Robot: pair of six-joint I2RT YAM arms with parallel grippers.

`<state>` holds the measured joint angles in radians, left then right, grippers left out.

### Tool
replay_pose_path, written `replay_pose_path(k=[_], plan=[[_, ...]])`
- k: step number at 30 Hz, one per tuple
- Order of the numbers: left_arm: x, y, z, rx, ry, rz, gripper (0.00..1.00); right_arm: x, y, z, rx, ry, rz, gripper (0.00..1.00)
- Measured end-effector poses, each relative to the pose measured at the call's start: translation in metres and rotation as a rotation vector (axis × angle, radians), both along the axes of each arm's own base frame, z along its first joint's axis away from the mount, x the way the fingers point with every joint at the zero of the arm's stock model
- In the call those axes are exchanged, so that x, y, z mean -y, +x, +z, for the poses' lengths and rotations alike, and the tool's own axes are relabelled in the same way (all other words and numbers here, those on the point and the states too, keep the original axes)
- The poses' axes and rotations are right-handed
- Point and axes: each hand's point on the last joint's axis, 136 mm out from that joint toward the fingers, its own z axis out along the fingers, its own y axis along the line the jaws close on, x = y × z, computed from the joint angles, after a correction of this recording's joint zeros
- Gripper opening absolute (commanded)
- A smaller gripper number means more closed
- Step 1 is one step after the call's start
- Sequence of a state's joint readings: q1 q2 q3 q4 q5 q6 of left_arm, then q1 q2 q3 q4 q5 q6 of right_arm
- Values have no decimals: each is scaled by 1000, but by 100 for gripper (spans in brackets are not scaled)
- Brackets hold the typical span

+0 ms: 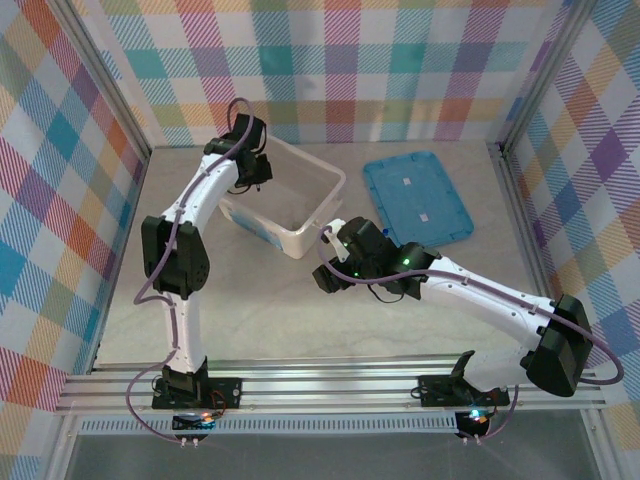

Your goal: Organize the chemistry lab equipment

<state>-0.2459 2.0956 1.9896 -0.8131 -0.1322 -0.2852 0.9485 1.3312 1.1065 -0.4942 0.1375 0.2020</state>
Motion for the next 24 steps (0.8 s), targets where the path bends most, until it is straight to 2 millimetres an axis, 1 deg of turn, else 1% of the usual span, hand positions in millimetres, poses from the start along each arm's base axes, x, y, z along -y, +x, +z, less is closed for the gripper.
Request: replay_pose_path(k=[2,7,10,18,24], plan=[[-1,4,-5,-10,-3,-1,16,0,0,0,0,1,-1,73],[1,19,-16,-40,-17,-14,16,0,-2,3,-8,16,-1,73],[3,23,-27,-66,-18,-19,16,-1,-3,2,-20,20,-2,73],[3,18,-56,-147,-4,-22,16,0,-4,2,-25,20,-6,73],[3,18,-77,-188,6,-24,18,1,-5,6,-21,30,-9,73]])
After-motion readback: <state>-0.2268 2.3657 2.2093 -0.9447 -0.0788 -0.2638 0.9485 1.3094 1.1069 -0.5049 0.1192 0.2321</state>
